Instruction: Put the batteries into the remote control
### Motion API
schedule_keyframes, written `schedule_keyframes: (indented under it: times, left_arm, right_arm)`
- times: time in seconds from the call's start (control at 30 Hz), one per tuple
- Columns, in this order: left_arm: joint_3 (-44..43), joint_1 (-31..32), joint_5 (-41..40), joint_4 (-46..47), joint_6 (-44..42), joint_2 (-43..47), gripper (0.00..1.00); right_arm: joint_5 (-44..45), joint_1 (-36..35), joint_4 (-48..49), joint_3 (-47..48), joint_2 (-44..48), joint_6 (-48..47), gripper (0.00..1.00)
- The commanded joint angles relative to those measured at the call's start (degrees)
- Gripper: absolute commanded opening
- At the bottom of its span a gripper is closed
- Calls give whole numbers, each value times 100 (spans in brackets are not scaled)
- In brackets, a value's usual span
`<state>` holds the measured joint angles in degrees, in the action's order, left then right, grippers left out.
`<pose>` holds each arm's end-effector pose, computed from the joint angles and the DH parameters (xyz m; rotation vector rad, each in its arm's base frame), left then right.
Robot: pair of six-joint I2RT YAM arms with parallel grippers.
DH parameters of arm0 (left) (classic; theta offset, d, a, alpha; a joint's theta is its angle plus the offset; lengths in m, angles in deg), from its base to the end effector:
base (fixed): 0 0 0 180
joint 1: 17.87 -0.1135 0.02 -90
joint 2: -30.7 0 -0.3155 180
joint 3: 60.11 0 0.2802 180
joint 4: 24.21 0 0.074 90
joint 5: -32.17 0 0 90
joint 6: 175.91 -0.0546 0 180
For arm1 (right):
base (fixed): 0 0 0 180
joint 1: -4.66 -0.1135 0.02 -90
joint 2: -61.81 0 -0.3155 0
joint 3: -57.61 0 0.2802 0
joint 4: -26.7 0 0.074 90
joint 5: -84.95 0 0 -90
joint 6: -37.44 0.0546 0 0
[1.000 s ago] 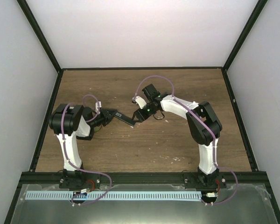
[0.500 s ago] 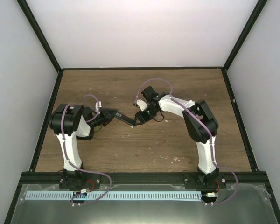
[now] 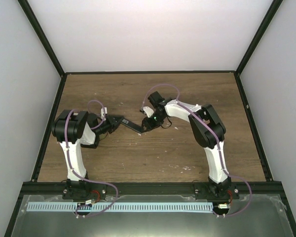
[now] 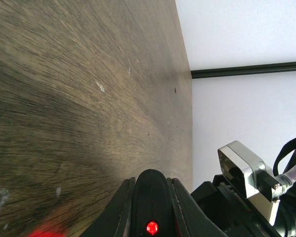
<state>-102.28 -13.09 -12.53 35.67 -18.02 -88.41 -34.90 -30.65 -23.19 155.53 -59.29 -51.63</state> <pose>0.3398 -0.0674 0.0832 -0.5241 2.0392 -1.5574 0.3726 0.2972 0.1573 -0.9670 2.7365 0.8689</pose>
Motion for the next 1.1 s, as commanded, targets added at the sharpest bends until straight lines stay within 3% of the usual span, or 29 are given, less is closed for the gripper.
schedule_keyframes:
  times: [0.0,0.5,0.73,1.07]
  left_arm:
    - [78,67,-116,-192,-224,-190,1]
    - [171,111,-221,117,-118,-306,1]
    - [325,109,-341,696,95,-479,1]
    - [274,190,-364,720,109,-569,1]
  right_arm:
    - [-150,23,-94,283,-173,13,36]
    - [-173,15,-269,473,-492,-112,20]
    - [-166,-12,-229,417,-537,-94,19]
    - [-102,-38,-78,483,-624,-10,18]
